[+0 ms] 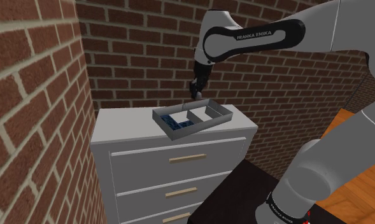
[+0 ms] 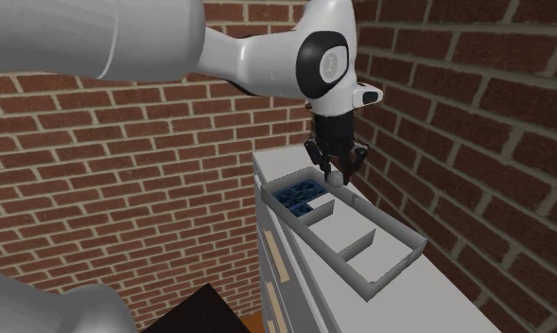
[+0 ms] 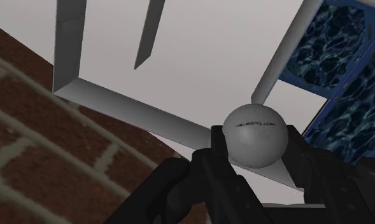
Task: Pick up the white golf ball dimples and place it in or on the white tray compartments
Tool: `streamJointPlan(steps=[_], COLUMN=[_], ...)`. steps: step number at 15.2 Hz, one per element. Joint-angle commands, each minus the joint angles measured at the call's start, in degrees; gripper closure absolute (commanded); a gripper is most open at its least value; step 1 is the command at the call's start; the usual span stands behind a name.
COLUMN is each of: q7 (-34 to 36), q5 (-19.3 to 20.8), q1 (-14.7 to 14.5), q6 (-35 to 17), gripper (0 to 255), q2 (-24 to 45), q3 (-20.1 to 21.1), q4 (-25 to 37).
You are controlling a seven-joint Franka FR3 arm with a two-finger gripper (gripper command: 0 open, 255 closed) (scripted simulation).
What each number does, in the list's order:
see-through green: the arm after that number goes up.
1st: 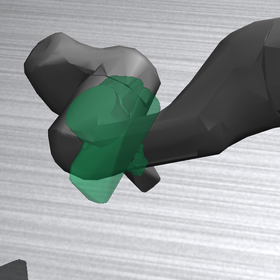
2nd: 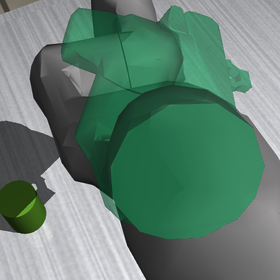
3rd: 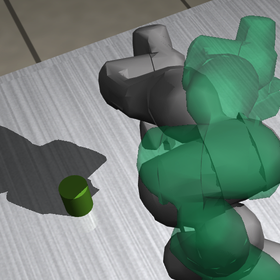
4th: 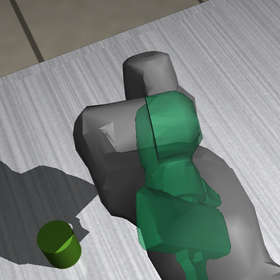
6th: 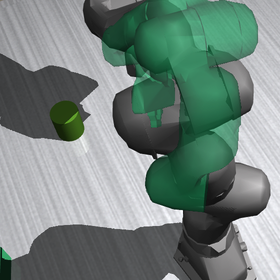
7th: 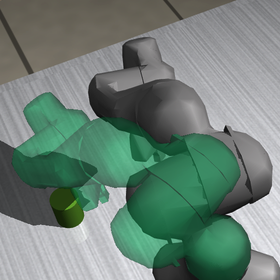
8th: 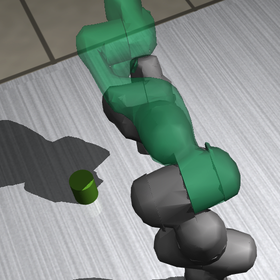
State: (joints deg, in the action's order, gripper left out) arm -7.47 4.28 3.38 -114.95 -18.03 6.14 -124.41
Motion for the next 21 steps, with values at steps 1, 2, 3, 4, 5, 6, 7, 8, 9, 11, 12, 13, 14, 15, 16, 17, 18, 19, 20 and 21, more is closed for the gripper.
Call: streamJointPlan(steps=[1,2,3,4,5,6,7,8,9,11,12,13,14,15,16,17,18,19,20,21], q7=[-0.4,-0.3,-0.2,-0.1,0.0,0.1,0.1,0.2,0.3,0.5,0.6,0.6,0.6,0.6,0.6,0.6,0.6,0.6,0.6,0.6], q5=[0.1,0.1,0.1,0.2,0.2,0.3,0.3,0.4,0.5,0.6,0.6,0.6,0.6,0.6,0.6,0.6,0.6,0.6,0.6,0.6], q1=[0.1,0.1,0.2,0.2,0.2,0.2,0.2,0.2,0.2,0.2,0.3,0.3,0.3,0.3,0.3,0.3,0.3,0.3,0.3,0.3], q6=[-1.4,-2.2,-3.0,-3.7,-4.5,-5.3,-6.1,-6.9,-7.7,-9.2,-9.9,-9.9,-9.9,-9.9,-9.9,-9.9,-9.9,-9.9,-9.9,-9.9], gripper=[255,255,255,255,255,255,255,255,255,255,255,255,255,255,255,255,255,255,255,0], q2=[0.0,0.1,0.2,0.4,0.5,0.6,0.8,1.0,1.2,1.6,1.8,1.8,1.8,1.8,1.8,1.8,1.8,1.8,1.8,1.8], q3=[-0.3,-0.3,-0.3,-0.2,-0.2,-0.2,-0.2,-0.2,-0.2,-0.1,-0.1,-0.1,-0.1,-0.1,-0.1,-0.1,-0.1,-0.1,-0.1,-0.1], q4=[-1.4,-2.0,-2.7,-3.4,-4.0,-4.6,-5.3,-5.9,-6.5,-7.6,-8.1,-8.1,-8.1,-8.1,-8.1,-8.1,-8.1,-8.1,-8.1,-8.1])
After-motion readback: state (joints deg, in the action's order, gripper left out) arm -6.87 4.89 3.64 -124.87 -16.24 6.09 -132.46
